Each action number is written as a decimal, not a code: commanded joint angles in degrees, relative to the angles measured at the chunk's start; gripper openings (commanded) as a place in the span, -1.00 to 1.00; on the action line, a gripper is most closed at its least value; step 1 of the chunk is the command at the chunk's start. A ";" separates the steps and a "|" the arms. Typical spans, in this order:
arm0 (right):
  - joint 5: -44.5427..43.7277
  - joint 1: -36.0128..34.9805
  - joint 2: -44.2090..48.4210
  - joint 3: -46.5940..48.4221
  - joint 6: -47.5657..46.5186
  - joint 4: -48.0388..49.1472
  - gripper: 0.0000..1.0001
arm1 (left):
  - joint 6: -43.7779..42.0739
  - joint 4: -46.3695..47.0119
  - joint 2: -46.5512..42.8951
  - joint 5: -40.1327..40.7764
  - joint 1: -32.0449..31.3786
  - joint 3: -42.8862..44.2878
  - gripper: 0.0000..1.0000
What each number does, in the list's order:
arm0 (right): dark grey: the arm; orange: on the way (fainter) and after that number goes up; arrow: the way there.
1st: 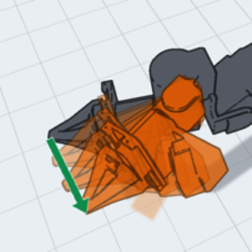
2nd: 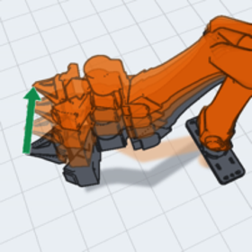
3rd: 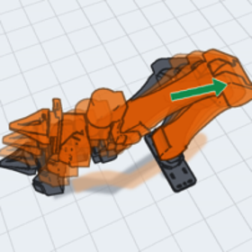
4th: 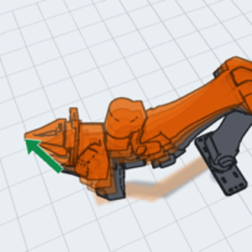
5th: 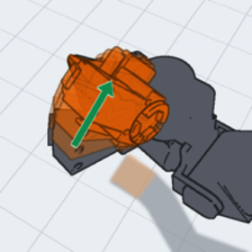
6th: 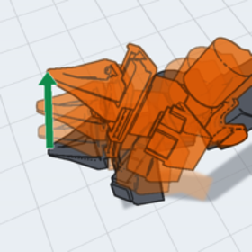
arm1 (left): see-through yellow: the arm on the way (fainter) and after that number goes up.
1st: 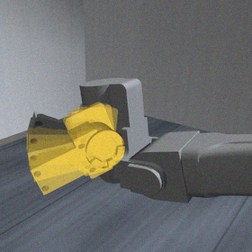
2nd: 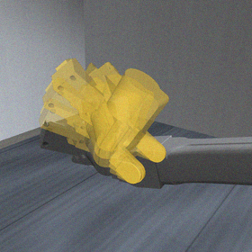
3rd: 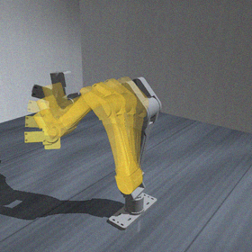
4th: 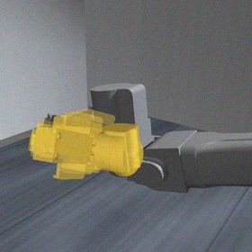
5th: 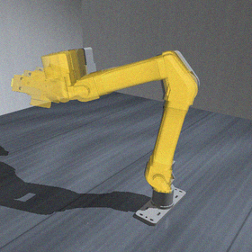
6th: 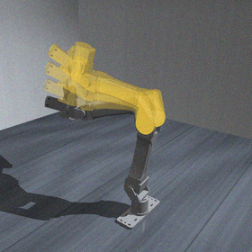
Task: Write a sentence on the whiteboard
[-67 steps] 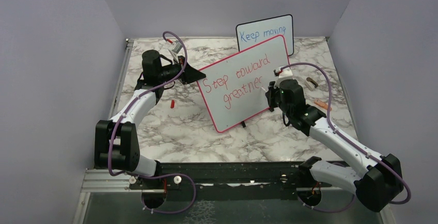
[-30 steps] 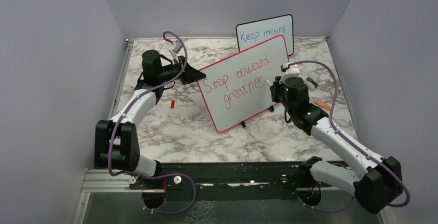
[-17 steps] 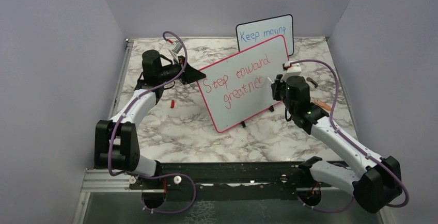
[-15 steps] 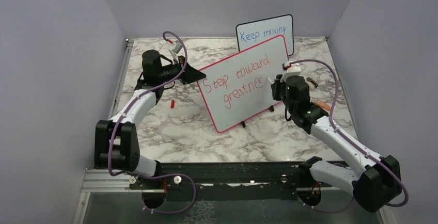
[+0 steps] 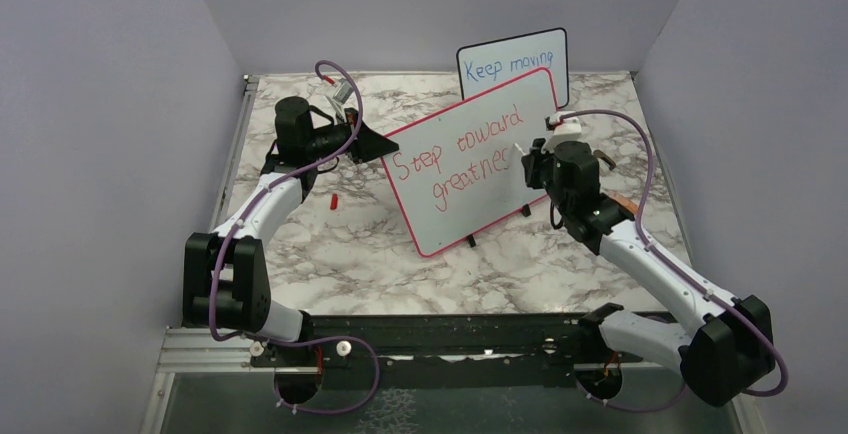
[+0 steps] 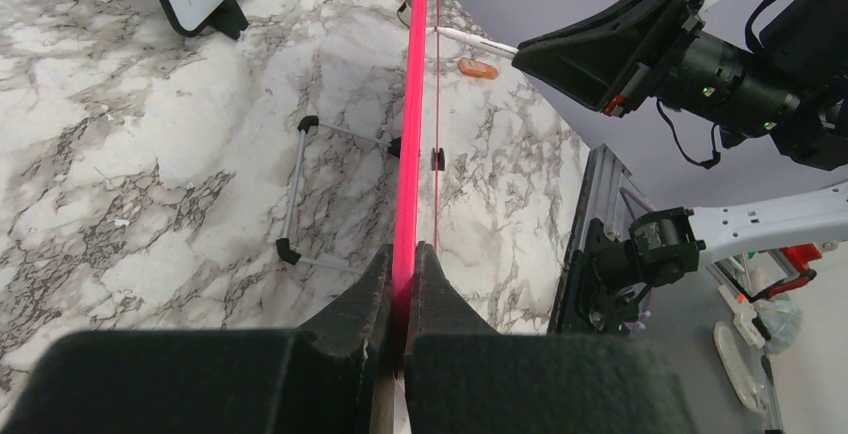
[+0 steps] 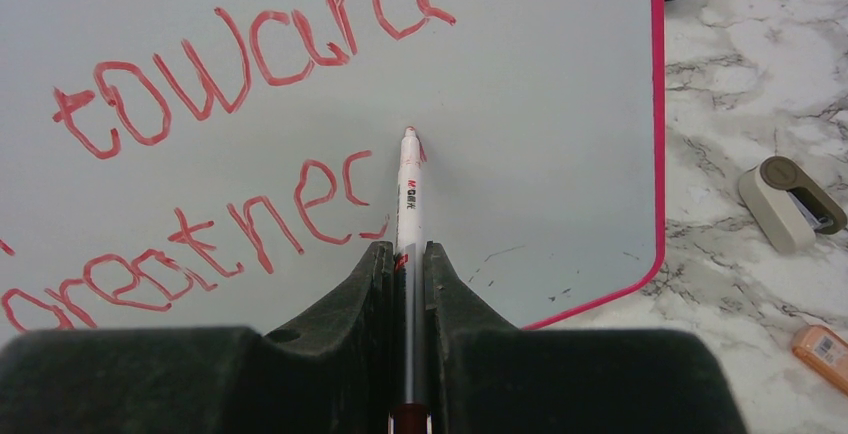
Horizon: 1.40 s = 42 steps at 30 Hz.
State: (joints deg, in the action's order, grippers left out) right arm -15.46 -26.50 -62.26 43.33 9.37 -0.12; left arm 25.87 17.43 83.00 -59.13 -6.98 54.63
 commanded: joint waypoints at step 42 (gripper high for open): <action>-0.22 0.22 1.35 -0.88 2.31 -9.71 -0.99 | -2.58 -4.26 1.22 0.66 -0.61 -0.40 -1.00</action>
State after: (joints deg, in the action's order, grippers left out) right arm -15.88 -26.50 -61.43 43.05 10.70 -7.90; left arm 25.87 17.41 83.00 -59.11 -6.98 54.63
